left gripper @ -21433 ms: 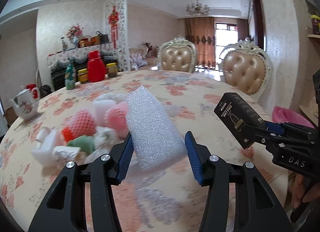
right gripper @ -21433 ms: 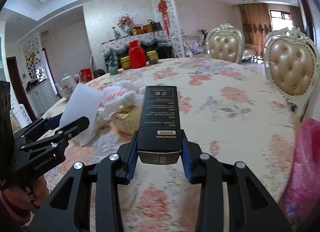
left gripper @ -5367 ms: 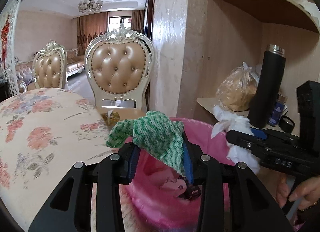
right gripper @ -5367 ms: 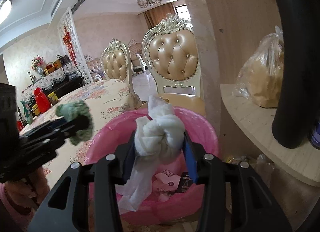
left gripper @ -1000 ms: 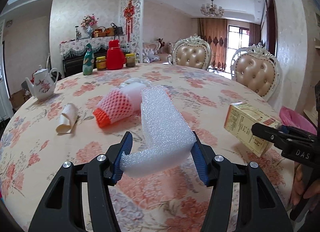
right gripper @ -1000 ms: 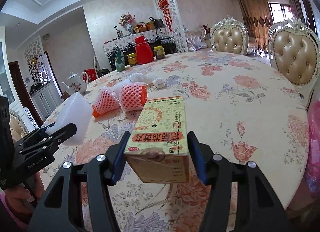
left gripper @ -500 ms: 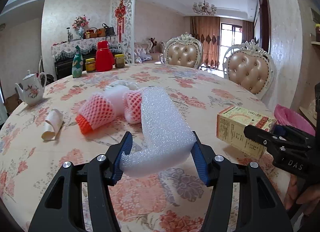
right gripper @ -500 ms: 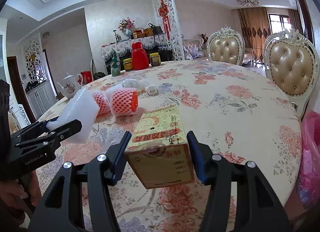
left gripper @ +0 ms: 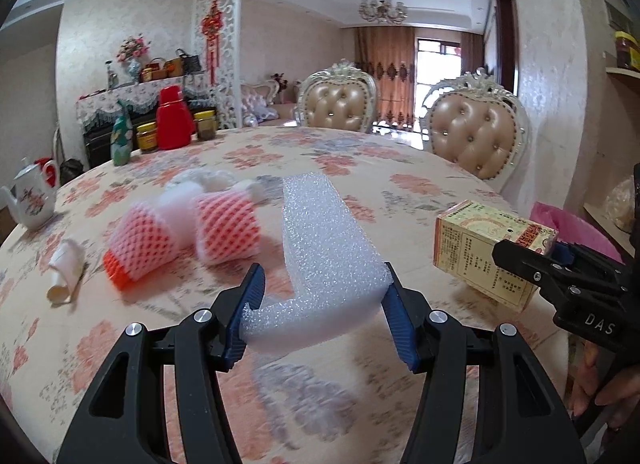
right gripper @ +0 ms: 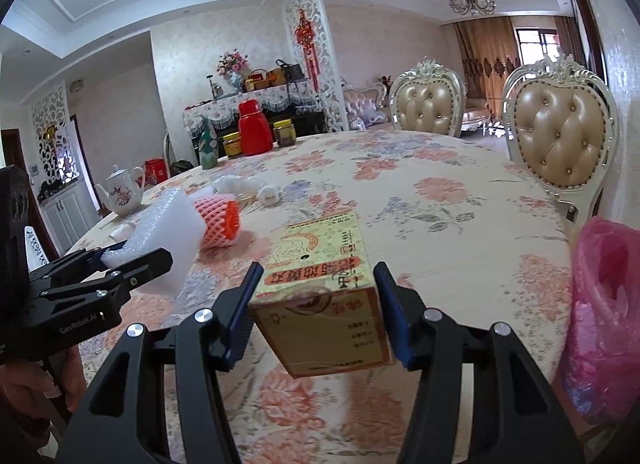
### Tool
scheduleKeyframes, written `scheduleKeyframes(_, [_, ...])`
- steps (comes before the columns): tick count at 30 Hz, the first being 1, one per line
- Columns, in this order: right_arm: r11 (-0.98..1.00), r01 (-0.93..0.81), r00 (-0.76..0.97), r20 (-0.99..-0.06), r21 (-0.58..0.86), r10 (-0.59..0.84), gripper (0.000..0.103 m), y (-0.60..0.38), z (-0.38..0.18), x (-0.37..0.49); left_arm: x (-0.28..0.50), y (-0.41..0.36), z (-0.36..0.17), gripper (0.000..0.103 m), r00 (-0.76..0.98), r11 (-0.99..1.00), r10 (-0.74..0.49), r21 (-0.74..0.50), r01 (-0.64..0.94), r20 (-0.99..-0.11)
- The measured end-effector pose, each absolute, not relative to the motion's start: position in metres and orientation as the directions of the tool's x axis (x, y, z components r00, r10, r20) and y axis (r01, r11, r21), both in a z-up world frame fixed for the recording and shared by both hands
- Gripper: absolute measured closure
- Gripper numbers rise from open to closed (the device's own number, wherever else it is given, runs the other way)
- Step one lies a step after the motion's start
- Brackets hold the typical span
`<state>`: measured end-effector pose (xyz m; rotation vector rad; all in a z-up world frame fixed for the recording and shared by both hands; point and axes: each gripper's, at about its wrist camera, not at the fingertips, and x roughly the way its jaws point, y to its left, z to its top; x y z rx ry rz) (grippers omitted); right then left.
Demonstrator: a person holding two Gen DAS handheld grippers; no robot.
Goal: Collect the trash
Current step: 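Carry the box and foam block to the pink bin and release both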
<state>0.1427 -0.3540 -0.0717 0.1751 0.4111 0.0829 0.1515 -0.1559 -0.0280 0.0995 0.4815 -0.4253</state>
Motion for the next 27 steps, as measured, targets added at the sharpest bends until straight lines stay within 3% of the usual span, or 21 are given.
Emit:
scheduleKeyframes(16, [0.973,0.124,0.939,-0.341,0.197,-0.051,0.049,-0.43,-0.064,0.112,0.155,-0.247,-0.017,0.048,0.727,0.808,-0.522,0.013,0.589,-0.445])
scheduleKeyframes(27, [0.925,0.322,0.911,-0.329,0.199,-0.246,0.049,-0.507,-0.065,0.072,0.151,-0.333,-0.015,0.048,0.606,0.681,-0.659,-0.012,0.732,-0.446])
